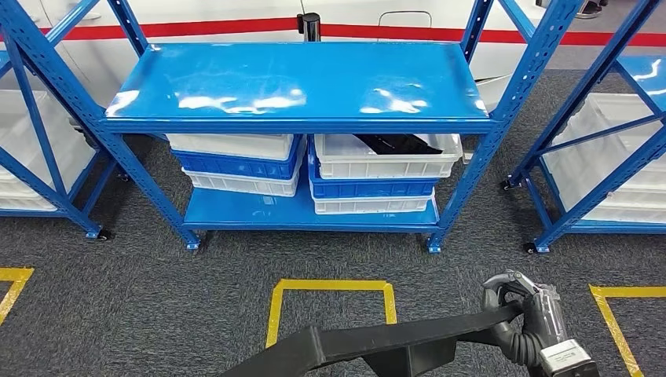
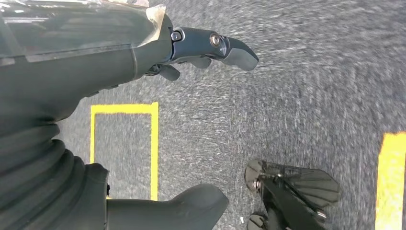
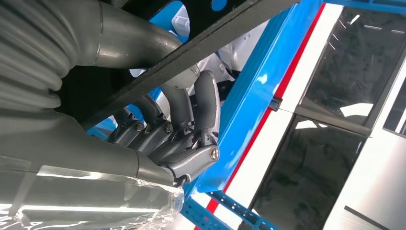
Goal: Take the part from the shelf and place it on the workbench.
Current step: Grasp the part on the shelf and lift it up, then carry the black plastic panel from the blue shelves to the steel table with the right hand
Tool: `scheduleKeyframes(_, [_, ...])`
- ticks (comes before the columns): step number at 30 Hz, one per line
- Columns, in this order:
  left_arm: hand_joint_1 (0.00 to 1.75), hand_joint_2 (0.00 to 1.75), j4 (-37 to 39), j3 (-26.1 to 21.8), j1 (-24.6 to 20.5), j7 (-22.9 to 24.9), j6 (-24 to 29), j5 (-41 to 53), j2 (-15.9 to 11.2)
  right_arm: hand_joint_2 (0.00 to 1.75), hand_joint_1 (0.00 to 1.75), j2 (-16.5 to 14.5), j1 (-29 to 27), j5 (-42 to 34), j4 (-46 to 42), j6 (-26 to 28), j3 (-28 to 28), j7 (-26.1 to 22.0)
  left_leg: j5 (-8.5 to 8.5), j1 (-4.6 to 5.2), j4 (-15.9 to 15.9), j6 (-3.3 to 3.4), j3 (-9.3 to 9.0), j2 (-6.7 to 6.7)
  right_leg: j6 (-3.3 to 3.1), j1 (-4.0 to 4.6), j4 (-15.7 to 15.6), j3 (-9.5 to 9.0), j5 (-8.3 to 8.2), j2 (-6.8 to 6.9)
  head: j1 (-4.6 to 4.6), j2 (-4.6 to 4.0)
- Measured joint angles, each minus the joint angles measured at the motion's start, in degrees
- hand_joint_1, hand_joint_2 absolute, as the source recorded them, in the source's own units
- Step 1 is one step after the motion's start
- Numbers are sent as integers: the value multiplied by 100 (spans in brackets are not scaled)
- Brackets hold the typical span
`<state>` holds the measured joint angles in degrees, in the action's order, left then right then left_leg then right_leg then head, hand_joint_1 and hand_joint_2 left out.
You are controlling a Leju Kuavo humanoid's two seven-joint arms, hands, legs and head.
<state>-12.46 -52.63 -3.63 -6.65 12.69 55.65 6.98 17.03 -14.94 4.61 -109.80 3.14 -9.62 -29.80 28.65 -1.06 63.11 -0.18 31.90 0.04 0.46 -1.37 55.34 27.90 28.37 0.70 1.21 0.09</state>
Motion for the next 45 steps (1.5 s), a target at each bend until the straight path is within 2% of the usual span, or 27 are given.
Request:
scheduleKeyframes(1, [0, 175, 0, -29, 2, 12, 25, -25, 2, 175, 175, -26, 44, 38, 10, -20, 30, 4, -56, 6, -332, 23, -200, -6, 25, 8, 20, 28, -15, -3, -2, 0])
scheduleKeyframes(2, [0, 175, 0, -56, 4, 18, 43, -50, 5, 175, 175, -51, 99, 77, 23, -37, 69, 10, -60, 20, -523, 47, -298, -11, 56, 18, 33, 56, -34, -6, -2, 0])
scheduleKeyframes(4, [0, 175, 0, -105, 6, 28, 59, -86, 17, 175, 175, -98, 203, 142, 57, -51, 139, 33, -53, 50, -611, 108, -280, -12, 143, 32, 34, 115, -90, -7, -3, 0])
scheduleKeyframes(6, [0, 175, 0, -149, 8, 38, 61, -122, 38, 175, 175, -125, 273, 184, 88, -51, 173, 50, -121, 40, -682, 218, -239, 7, 189, 40, 131, 207, -37, -7, -7, 0])
scheduleKeyframes(7, [0, 175, 0, -172, 9, 41, 61, -142, 49, 175, 175, -134, 298, 194, 103, -50, 185, 54, -170, 33, -717, 280, -211, 16, 180, 44, 316, 304, 82, -13, -13, 0])
scheduleKeyframes(9, [0, 175, 0, -227, 11, 45, 70, -208, 65, 175, 175, -149, 324, 194, 137, -61, 210, 60, -258, 38, -745, 354, -121, 26, 129, 37, 1037, 638, 472, -30, -22, 0])
scheduleKeyframes(11, [0, 175, 0, -296, 20, 44, 98, -279, 77, 175, 175, -156, 341, 170, 197, -103, 233, 68, -335, 53, -739, 365, -11, 28, 143, 30, 1718, 915, 746, -37, -25, 0])
scheduleKeyframes(12, [0, 175, 0, -331, 29, 37, 116, -309, 88, 175, 175, -155, 363, 148, 240, -137, 241, 72, -371, 57, -734, 358, 37, 29, 185, 28, 1772, 903, 752, -39, -25, 0])
scheduleKeyframes(13, [0, 175, 0, -365, 38, 24, 133, -331, 101, 175, 175, -150, 395, 126, 285, -170, 246, 73, -403, 59, -725, 347, 78, 29, 238, 26, 1569, 757, 665, -39, -26, 0])
scheduleKeyframes(15, [0, 175, 0, -418, 48, -5, 158, -367, 126, 175, 175, -131, 484, 87, 364, -223, 251, 73, -450, 70, -678, 310, 152, 28, 321, 20, 697, 237, 394, -39, -30, 0])
scheduleKeyframes(17, [0, 175, 0, -457, 49, -19, 168, -385, 144, 175, 175, -114, 560, 68, 420, -252, 251, 69, -474, 97, -604, 258, 225, 24, 295, 33, 93, -68, 223, -48, -27, 0])
scheduleKeyframes(19, [0, 175, 0, -492, 55, -23, 170, -387, 151, 175, 175, -109, 598, 62, 476, -265, 252, 65, -507, 102, -567, 193, 270, 23, 208, 61, 27, -57, 170, -57, -21, 0])
scheduleKeyframes(21, [0, 175, 0, -521, 70, -31, 173, -398, 152, 175, 175, -103, 621, 60, 527, -266, 253, 64, -461, 72, -497, 126, 314, 15, 110, 20, 36, -26, 104, -50, -20, 0])
scheduleKeyframes(23, [0, 175, 0, -559, 82, -62, 178, -434, 153, 175, 175, -80, 633, 55, 552, -257, 245, 64, -102, 45, -98, 67, 468, 3, 11, -22, 35, 6, 25, -36, -3, 0])
scheduleKeyframes(25, [0, 175, 0, -599, 85, -102, 183, -470, 154, 175, 175, -35, 610, 41, 556, -245, 209, 69, 387, 34, 621, 18, 709, 0, -22, -5, 51, 75, -36, -27, 13, 0])
scheduleKeyframes(26, [0, 175, 0, -621, 85, -117, 184, -485, 154, 175, 175, -10, 582, 34, 553, -242, 173, 80, 526, 31, 908, 4, 780, 0, -17, 1, 68, 124, -59, -24, 13, 0])
scheduleKeyframes(27, [0, 175, 0, -641, 87, -129, 186, -498, 152, 175, 175, 12, 546, 29, 547, -247, 132, 97, 553, 29, 1009, 0, 758, 1, -10, 5, 90, 169, -74, -24, 13, 0])
scheduleKeyframes(28, [0, 175, 0, -664, 87, -140, 187, -511, 150, 175, 175, 33, 507, 27, 536, -257, 90, 118, 474, 28, 886, 7, 621, 1, -3, 6, 117, 207, -83, -24, 14, 0])
scheduleKeyframes(31, [0, 175, 0, -727, 76, -167, 198, -546, 139, 175, 175, 107, 431, 26, 492, -298, -16, 166, 99, 39, -187, 79, -80, -19, 34, 21, 185, 273, -103, -32, 11, 0])
scheduleKeyframes(33, [0, 175, 0, -763, 65, -184, 213, -572, 138, 175, 175, 163, 424, 21, 476, -331, -64, 184, 39, 75, -487, 145, -227, -31, 97, 42, 202, 313, -142, -36, 9, 0])
scheduleKeyframes(36, [0, 175, 0, -821, 57, -184, 242, -615, 149, 175, 175, 203, 420, 31, 474, -370, -79, 200, -87, 103, -549, 277, -165, -8, 217, 60, 210, 386, -171, -41, 7, 0])
scheduleKeyframes(37, [0, 175, 0, -836, 51, -176, 255, -628, 155, 175, 175, 207, 426, 48, 475, -376, -77, 202, -150, 99, -590, 335, -131, 5, 220, 63, 313, 451, -77, -43, 1, 0])
scheduleKeyframes(39, [0, 175, 0, -865, 39, -152, 287, -645, 176, 175, 175, 201, 454, 107, 488, -376, -65, 203, -263, 103, -635, 410, -32, 27, 162, 50, 843, 679, 306, -46, -15, 0])
scheduleKeyframes(41, [0, 175, 0, -900, 38, -124, 329, -662, 199, 175, 175, 179, 491, 169, 523, -374, -41, 205, -353, 120, -632, 431, 96, 37, 142, 44, 1524, 891, 652, -47, -25, 0])
scheduleKeyframes(42, [0, 175, 0, -917, 38, -112, 346, -672, 211, 175, 175, 165, 509, 193, 547, -371, -29, 206, -401, 126, -628, 429, 160, 41, 176, 43, 1690, 900, 693, -46, -25, 0])
scheduleKeyframes(43, [0, 175, 0, -930, 38, -105, 358, -680, 223, 175, 175, 154, 527, 209, 568, -370, -18, 207, -447, 129, -621, 420, 224, 42, 229, 42, 1651, 807, 631, -46, -26, 0])
scheduleKeyframes(45, [0, 175, -1, -944, 37, -100, 367, -687, 243, 175, 175, 141, 570, 224, 599, -368, -4, 207, -531, 130, -588, 385, 342, 41, 331, 30, 980, 327, 378, -45, -27, 0])
